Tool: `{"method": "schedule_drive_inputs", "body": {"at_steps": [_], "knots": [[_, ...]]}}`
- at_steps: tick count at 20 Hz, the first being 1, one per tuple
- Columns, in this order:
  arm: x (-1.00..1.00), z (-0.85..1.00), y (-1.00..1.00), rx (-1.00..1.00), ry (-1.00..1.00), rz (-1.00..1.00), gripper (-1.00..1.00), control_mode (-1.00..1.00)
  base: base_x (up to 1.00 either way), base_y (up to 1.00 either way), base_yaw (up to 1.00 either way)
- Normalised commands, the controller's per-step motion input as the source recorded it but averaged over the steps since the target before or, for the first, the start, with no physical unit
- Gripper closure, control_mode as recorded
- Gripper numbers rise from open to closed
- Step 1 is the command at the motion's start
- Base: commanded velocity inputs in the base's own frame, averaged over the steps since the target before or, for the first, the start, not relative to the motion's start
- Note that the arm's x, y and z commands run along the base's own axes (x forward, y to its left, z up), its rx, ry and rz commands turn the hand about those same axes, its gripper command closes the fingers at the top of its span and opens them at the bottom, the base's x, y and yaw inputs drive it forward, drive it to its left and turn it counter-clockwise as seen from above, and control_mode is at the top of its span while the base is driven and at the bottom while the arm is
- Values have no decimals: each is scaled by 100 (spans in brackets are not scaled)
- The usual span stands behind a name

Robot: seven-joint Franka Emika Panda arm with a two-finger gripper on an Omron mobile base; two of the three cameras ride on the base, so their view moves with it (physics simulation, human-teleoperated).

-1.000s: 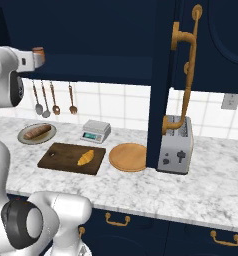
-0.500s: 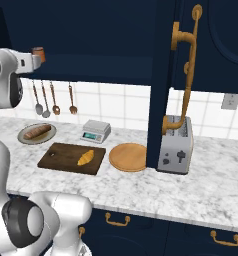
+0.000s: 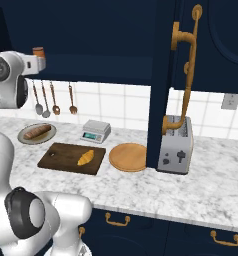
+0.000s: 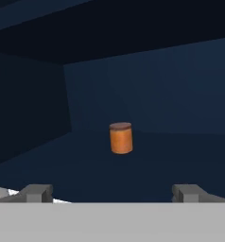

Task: From the different types of pastries on the counter, select a croissant and place it on the cutting board. Then retrieve a jar of jam from the cabinet and place it alongside the croissant on the cutting board.

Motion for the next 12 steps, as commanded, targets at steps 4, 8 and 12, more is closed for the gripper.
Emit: {"method": "schedule_drive_inputs", "body": {"at_steps": [4,8,12], "knots": [[21,0,8,0,5,0,-100,-100,0,0,0],[16,0,9,0,7,0,-100,-100,0,0,0],[3,0,1,0,1,0,-100,-100,0,0,0]]}}
